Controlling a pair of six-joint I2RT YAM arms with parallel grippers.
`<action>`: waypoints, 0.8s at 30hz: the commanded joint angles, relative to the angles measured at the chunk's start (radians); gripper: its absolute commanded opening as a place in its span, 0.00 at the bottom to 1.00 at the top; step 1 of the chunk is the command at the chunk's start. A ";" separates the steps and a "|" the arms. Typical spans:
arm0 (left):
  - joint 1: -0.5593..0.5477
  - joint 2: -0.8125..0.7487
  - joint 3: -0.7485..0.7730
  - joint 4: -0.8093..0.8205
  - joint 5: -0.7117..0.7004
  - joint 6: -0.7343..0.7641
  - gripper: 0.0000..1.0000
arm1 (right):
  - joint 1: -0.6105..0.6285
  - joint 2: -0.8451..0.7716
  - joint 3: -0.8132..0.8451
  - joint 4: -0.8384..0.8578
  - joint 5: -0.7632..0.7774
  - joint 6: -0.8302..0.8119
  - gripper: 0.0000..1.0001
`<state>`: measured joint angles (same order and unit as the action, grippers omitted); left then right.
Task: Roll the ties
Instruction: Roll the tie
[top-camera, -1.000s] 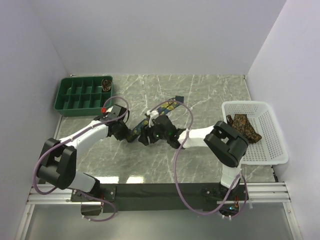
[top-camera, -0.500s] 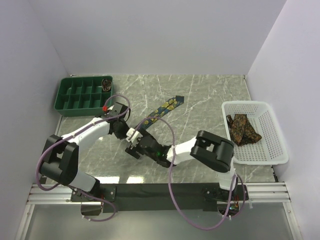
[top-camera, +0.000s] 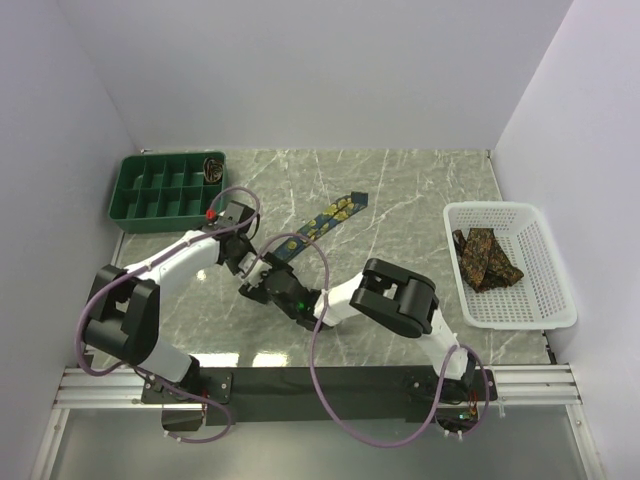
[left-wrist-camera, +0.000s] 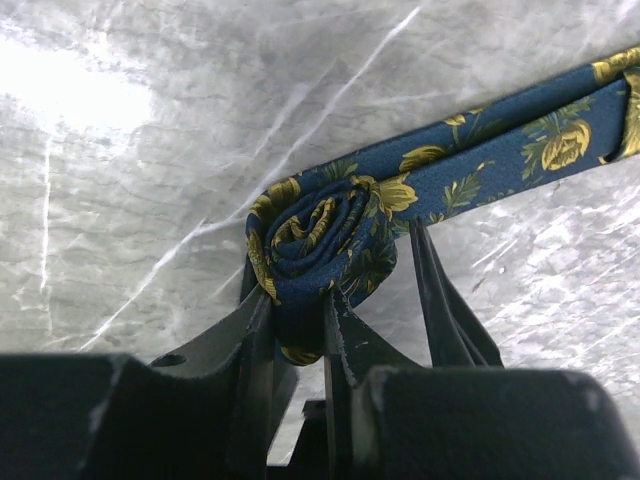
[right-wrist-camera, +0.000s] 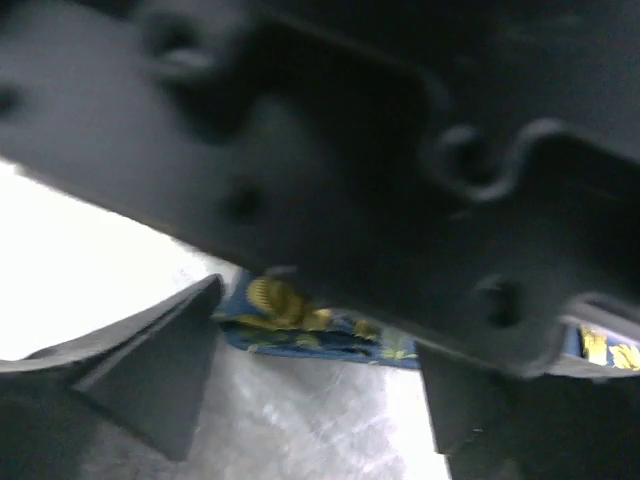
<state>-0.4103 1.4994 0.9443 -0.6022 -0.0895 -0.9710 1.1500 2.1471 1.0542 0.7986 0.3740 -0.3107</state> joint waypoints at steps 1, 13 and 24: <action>0.005 0.004 0.042 -0.015 0.020 0.028 0.01 | 0.005 0.057 0.023 -0.071 0.022 -0.024 0.77; 0.034 -0.019 0.053 -0.013 0.042 0.029 0.04 | -0.004 0.066 0.023 -0.128 -0.003 0.009 0.01; 0.140 -0.083 0.097 0.021 0.066 0.012 0.74 | -0.006 0.074 0.027 -0.177 -0.035 0.036 0.00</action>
<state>-0.3042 1.4700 0.9806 -0.6109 -0.0380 -0.9546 1.1465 2.1704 1.0874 0.7689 0.3752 -0.3080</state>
